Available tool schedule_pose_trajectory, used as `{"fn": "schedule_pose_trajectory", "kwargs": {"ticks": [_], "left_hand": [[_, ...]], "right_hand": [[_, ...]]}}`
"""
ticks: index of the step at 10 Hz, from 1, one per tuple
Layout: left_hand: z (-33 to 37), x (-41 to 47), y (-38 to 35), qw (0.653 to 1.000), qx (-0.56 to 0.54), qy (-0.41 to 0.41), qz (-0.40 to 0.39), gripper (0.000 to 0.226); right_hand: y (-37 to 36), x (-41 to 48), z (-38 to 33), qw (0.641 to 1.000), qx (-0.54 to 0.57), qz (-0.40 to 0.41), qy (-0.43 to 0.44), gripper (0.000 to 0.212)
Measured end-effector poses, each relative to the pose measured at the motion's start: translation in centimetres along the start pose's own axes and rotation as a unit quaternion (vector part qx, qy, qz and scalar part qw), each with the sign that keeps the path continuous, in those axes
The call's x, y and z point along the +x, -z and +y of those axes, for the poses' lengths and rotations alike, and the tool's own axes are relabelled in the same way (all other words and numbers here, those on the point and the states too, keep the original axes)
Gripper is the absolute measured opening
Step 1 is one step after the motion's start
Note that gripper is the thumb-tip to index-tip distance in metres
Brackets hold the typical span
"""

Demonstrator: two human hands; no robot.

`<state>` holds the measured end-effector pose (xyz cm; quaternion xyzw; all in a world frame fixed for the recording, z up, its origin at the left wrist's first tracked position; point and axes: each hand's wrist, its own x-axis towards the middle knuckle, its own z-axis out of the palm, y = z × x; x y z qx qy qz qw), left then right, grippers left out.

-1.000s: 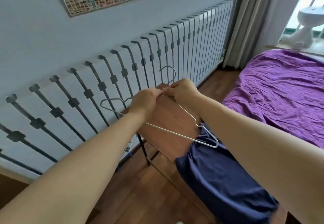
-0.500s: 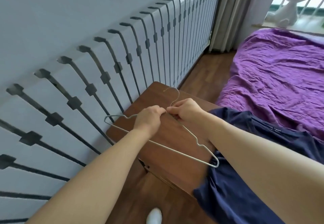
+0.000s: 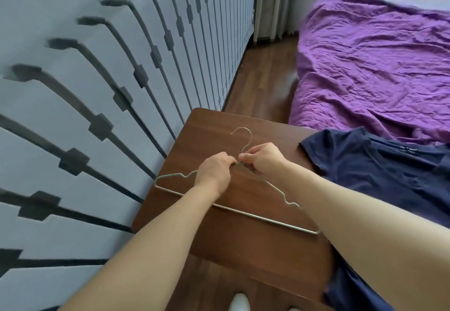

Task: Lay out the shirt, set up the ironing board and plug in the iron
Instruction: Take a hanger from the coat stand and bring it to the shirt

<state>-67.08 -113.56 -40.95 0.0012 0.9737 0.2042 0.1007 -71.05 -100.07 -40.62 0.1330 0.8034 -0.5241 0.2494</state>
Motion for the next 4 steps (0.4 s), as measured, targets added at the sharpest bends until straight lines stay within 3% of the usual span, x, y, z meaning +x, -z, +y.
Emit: {"fn": "schedule_pose_trajectory", "kwargs": {"ticks": [4], "left_hand": [[-1.4, 4.3, -2.9, 0.999, 0.011, -0.022, -0.034, 0.027]], "right_hand": [[0.1, 2.8, 2.2, 0.999, 0.018, 0.021, -0.024, 0.012]]}}
